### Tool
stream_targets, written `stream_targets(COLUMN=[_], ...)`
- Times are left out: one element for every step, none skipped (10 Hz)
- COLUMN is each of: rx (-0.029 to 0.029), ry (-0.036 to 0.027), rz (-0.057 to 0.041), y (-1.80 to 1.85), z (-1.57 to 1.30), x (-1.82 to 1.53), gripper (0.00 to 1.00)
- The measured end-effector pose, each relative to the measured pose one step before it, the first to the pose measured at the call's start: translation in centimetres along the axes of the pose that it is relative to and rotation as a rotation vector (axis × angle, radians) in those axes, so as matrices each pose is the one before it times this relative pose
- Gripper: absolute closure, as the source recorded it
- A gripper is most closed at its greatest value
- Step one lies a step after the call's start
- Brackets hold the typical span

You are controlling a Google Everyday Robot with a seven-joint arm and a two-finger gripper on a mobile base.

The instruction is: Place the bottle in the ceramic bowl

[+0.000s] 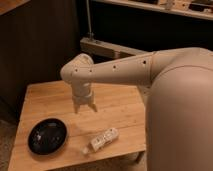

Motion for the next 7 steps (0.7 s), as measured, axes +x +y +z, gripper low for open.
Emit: stream_targets(rx=[-0.00002,0.00002,-0.00006,0.00001,0.00039,0.01226,0.01264], ry=[-0.00004,-0.00005,0.00006,-0.00005,-0.0001,-0.00425,-0.02493], rz=[0.00001,0.0,0.00003,-0.00004,-0.00022,-0.00407,-0.03939], y=[0.0,0.0,0.0,0.001,-0.001,-0.063,0.344], z=[-0.001,0.0,0.002,-0.003,0.005,-0.087,0.098], x=[-0.001,-0.002,0.0,-0.001,0.005,0.052,-0.082], gripper=[0.35,0.35,0.35,0.35,0.35,0.35,0.35])
